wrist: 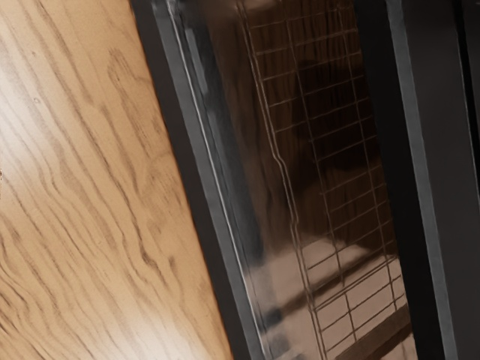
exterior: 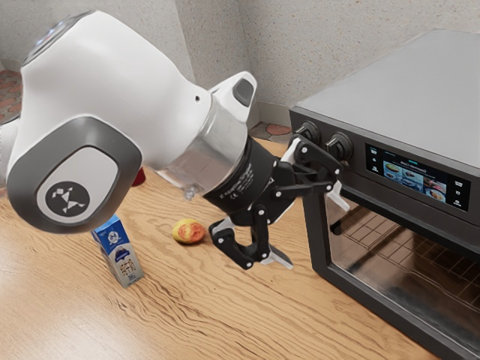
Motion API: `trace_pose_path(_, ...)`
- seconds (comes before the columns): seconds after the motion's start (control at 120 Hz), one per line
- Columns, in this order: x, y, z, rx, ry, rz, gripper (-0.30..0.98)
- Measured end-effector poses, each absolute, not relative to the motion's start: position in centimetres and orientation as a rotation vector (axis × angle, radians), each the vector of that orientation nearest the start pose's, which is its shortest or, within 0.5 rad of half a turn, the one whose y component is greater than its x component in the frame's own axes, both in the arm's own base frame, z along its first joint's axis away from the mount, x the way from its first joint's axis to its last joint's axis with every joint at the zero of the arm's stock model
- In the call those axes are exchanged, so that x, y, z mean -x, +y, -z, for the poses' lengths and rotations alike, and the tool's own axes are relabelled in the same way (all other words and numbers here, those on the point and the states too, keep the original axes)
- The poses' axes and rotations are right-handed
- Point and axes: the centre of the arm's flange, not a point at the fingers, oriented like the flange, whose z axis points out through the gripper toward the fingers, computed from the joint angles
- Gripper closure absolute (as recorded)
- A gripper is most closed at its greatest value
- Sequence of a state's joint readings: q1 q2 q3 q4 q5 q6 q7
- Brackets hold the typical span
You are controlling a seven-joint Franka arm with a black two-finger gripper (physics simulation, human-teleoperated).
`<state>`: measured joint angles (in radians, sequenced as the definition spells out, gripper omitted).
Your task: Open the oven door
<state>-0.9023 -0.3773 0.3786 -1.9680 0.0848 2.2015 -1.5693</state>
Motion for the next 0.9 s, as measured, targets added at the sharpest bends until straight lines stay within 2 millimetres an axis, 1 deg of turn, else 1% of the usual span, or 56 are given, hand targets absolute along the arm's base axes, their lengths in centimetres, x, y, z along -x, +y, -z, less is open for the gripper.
trace_pose_path(0.117,-44.9,-20.2,-67.8,-2.214,1.355,-0.361,0.0)
trace_pose_path(0.275,-45.1,-20.1,-67.8,-2.149,1.446,-0.347,0.0)
trace_pose_path(0.675,-45.6,-21.3,-66.5,-2.046,1.606,-0.277,0.0)
trace_pose_path(0.783,-46.0,-22.0,-67.3,-2.02,1.62,-0.301,0.0)
trace_pose_path(0.9,-46.6,-22.8,-66.7,-2.023,1.645,-0.323,0.0)
